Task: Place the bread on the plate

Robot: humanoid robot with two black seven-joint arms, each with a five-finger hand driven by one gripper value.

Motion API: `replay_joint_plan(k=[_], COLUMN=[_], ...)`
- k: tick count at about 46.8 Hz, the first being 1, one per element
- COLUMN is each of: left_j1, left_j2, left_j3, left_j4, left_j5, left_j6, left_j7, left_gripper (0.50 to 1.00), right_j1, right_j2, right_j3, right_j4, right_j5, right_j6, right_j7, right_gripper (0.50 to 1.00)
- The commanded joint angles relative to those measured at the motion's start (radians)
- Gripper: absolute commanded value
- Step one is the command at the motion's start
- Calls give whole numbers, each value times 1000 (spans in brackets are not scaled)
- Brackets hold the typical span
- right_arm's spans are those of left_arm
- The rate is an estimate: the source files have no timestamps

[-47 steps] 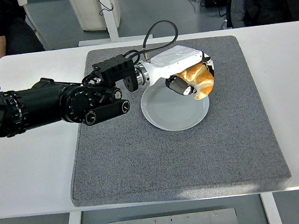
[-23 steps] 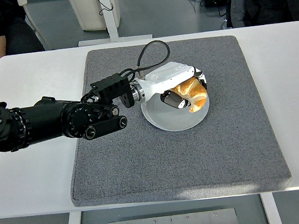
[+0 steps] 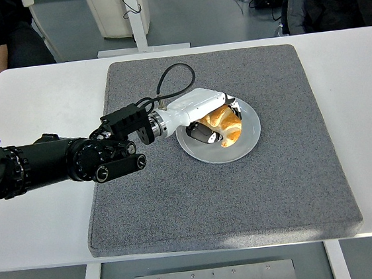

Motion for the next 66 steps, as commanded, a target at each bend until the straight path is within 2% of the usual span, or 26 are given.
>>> replay_joint_plan(k=[1, 66], left_j1=[2, 68], left_j2=[9, 10], left_j3=[-2, -11], left_j4=[0, 25], left_j5=[0, -4], left_j6=[0, 0], left_j7=[0, 0], left_gripper=[500, 500], right_j1=[0, 0], right_j2=[0, 0], right_j3=[-1, 0], right_j4=[0, 0], right_j5=[0, 0], right_j6=[0, 0], right_j7=[0, 0], right_gripper=[1000, 1000])
